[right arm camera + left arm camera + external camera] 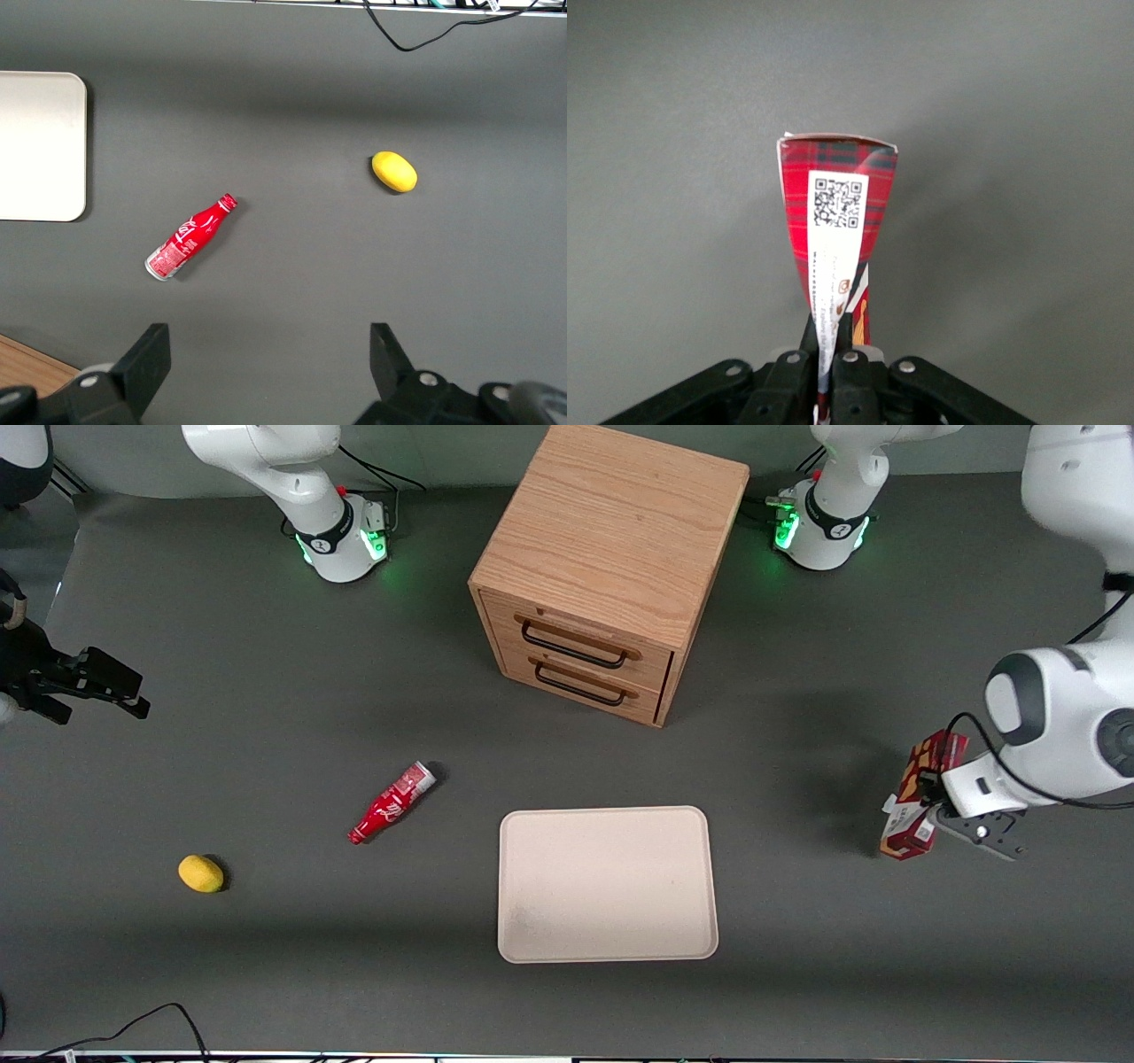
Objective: Place red cookie box on tray
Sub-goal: 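Lift the cookie box upright with the left gripper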
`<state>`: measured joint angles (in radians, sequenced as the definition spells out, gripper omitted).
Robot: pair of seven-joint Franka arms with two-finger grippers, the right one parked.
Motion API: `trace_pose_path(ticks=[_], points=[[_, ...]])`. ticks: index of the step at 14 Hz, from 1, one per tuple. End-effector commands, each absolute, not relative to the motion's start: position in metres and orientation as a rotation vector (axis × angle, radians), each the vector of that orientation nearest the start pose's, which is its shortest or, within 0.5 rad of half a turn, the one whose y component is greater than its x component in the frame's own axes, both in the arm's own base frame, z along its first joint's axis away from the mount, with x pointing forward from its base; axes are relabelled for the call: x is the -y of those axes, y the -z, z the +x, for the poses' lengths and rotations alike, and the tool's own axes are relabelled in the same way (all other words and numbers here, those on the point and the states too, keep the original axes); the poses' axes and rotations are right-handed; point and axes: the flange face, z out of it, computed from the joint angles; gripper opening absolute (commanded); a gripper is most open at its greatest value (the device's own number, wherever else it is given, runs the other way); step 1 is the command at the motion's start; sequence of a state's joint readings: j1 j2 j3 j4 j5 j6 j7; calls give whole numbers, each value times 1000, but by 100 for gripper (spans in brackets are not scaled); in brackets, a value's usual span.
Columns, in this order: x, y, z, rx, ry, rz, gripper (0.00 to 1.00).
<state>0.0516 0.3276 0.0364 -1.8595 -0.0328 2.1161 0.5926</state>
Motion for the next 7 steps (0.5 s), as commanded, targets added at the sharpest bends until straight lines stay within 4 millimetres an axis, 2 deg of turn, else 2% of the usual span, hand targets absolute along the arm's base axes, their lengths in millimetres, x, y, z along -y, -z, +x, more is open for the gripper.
trace_pose_path(ticks=[1,4,6,7], points=[[-52,-431,596,-732,-98,-3112,0],[-52,-503,585,-697,-187,-3125,0],[-51,-537,575,-672,-189,-3130,0],[-49,-547,571,-661,-178,-3129,0]])
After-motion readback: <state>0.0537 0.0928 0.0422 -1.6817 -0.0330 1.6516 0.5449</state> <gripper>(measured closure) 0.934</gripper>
